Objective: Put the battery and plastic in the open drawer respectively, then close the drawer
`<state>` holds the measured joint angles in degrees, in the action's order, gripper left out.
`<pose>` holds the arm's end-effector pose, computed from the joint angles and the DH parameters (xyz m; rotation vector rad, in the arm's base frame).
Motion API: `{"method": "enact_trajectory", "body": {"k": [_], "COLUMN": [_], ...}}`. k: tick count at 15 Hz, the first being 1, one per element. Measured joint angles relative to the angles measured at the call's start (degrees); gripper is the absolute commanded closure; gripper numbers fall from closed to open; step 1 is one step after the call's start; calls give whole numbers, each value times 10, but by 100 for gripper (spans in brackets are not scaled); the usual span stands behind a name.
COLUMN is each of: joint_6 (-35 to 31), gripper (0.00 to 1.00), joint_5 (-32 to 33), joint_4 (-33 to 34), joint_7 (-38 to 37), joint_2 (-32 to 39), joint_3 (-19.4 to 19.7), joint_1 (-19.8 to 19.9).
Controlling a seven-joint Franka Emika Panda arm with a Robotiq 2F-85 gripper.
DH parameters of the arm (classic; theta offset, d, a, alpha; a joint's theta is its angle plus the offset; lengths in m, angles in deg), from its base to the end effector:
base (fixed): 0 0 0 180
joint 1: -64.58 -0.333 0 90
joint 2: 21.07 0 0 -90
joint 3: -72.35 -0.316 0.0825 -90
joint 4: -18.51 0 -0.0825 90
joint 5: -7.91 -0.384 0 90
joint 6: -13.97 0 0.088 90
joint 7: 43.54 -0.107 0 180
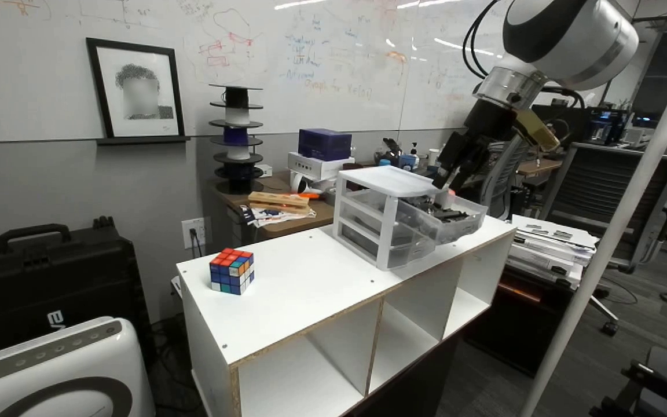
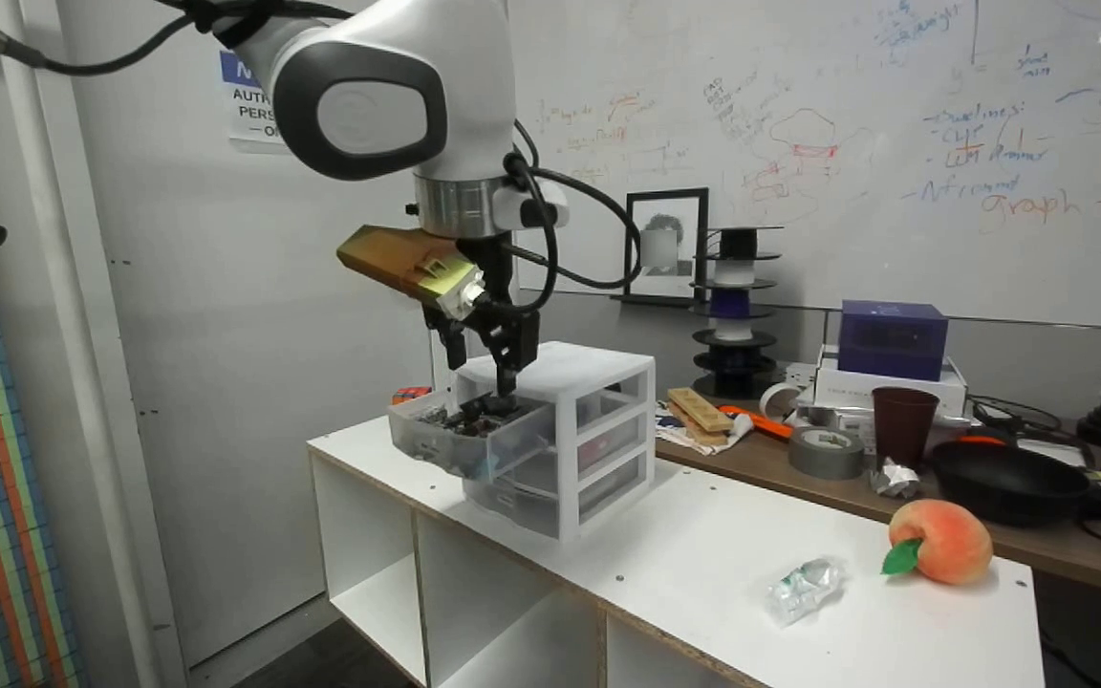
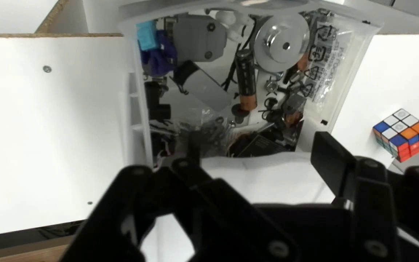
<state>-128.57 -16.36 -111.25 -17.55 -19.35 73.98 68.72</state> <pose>0.5380 -0.0563 0.3654 -2.8922 -0.0572 -0.3811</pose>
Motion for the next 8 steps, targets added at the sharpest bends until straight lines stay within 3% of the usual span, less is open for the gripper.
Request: {"method": "enact_trajectory", "body": {"k": [8], "joint_6": [28], "gripper": [0], "joint_5": [-9], "joint_4": [38], "joint_7": [-4], "joint_2": [-4], "joint_3": [82], "joint_1": [59]}}
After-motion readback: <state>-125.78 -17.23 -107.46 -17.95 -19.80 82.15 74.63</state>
